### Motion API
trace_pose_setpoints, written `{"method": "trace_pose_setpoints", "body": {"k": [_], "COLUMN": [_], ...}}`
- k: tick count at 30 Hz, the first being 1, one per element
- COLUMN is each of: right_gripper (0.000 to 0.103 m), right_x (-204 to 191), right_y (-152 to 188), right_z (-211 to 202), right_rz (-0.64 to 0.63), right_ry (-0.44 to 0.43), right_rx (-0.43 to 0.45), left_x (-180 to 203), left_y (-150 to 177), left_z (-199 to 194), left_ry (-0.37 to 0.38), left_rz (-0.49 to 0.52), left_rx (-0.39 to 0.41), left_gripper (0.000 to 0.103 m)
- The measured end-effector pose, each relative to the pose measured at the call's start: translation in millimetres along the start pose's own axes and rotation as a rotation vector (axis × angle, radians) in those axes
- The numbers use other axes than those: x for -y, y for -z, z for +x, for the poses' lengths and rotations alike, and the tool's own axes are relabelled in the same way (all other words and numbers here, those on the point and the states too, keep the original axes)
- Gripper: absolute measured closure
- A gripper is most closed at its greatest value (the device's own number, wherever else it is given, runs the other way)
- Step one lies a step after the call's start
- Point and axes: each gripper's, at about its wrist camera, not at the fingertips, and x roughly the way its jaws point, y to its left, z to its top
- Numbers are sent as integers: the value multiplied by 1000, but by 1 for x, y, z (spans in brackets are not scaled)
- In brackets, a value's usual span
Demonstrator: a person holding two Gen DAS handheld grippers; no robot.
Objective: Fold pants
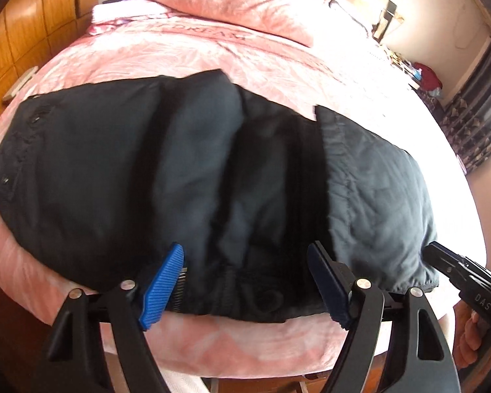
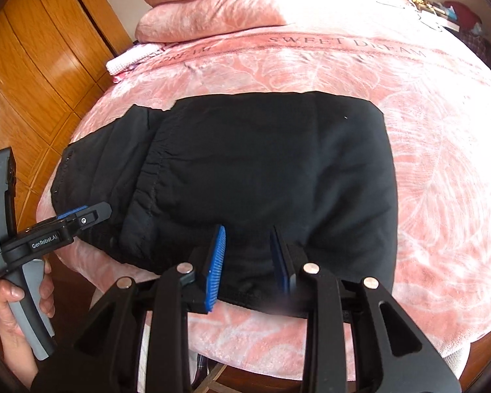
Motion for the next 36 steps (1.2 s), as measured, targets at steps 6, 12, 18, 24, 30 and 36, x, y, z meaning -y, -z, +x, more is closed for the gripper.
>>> {"method": "trace_pose_setpoints", "body": {"k": [6,12,18,24,30,36], "right_gripper": [73,73,73,70,69,64], "right_x": [-58,-104,-116,-121,-120,-127], "right_y": [-17,-23,-16,-19,-18,-19], "right_z": [33,71,93,89,95,96], "right_rz": [-100,-162,-209,-222,-212,-228], "right_ry": [-57,-21,62,40,37,36], "right_rx": [-51,-106,-121,-112,-117,-105], "left_x": [-75,-135,-188,-215,-253,-276], "left_y": [15,22,28,28,18,26], "left_z": [-8,-19,-11,-11,-13,-22], "left_ry": [-115,-132,-89,-28,36,57], "left_rz": [-97,-213,-345,-432,-567,-624], "left_rx": [-34,-29,-36,-14,22,51], "left_gripper": [24,24,25,25,26,29]}}
